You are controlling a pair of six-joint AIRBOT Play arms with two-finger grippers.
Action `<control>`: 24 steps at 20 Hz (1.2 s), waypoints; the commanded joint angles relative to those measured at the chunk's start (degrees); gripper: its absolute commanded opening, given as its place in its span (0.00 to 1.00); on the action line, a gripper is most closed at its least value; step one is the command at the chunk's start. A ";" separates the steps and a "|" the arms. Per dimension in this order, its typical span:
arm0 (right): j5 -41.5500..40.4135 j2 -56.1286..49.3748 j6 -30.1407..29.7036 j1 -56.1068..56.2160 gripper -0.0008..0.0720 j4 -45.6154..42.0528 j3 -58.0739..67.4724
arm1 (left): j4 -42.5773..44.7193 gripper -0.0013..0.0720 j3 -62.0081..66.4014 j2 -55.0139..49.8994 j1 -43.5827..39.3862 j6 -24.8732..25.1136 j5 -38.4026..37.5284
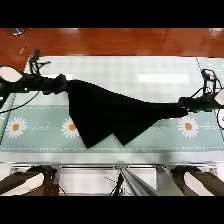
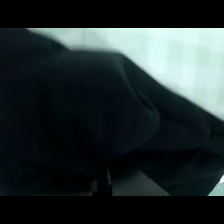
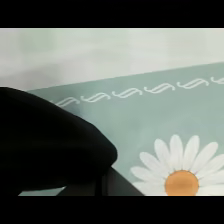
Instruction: Fold the shirts.
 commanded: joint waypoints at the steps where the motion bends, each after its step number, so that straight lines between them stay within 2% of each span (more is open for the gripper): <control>1: -3.13 -6.34 -0.28 -2.97 0.09 4.96 -0.15 | -1.70 0.37 -0.22 -4.02 0.02 0.04 -4.87; 2: -3.50 -6.67 -0.90 -3.19 0.47 5.66 -0.04 | -1.20 0.98 -0.20 -4.00 0.42 0.07 -6.43; 3: -3.30 -6.78 -2.73 -3.34 0.90 6.23 0.42 | 0.17 0.98 0.04 -4.02 1.09 0.57 -9.01; 5: -0.31 -6.58 -7.41 -3.32 0.86 5.05 3.85 | 3.37 0.98 0.68 -3.58 3.67 1.79 -14.29; 7: 2.03 -5.27 -7.67 -4.28 0.86 -0.63 7.52 | 3.32 0.98 0.42 -1.60 9.07 4.85 -17.99; 9: 2.51 -3.02 -6.78 -9.88 0.86 -2.08 7.43 | 3.30 0.98 -1.97 1.92 15.56 7.19 -19.12; 10: 2.32 -1.95 -6.10 -13.75 0.86 -0.61 5.97 | 3.26 0.97 -4.35 3.98 18.56 8.39 -18.84; 12: -0.07 0.26 -7.82 -22.36 0.86 7.78 -0.17 | 1.40 0.97 -11.41 7.23 23.87 10.45 -17.11; 14: -1.25 1.40 -15.39 -28.22 0.86 20.76 -6.75 | -4.50 0.97 -19.28 8.04 26.82 14.51 -16.20; 16: -0.85 1.38 -22.43 -30.71 0.86 33.24 -11.61 | -11.85 0.97 -26.51 7.74 26.73 18.75 -12.57; 18: -0.96 1.38 -25.31 -30.64 0.86 40.13 -13.68 | -19.52 0.97 -32.02 7.69 25.33 22.29 -6.14; 20: -0.68 1.38 -26.36 -30.64 0.86 42.05 -13.77 | -25.81 0.97 -34.16 7.21 22.27 27.28 -3.02; 24: 1.11 1.38 -26.43 -30.64 0.86 42.05 -13.75 | -26.32 0.97 -33.35 5.16 13.27 27.47 1.25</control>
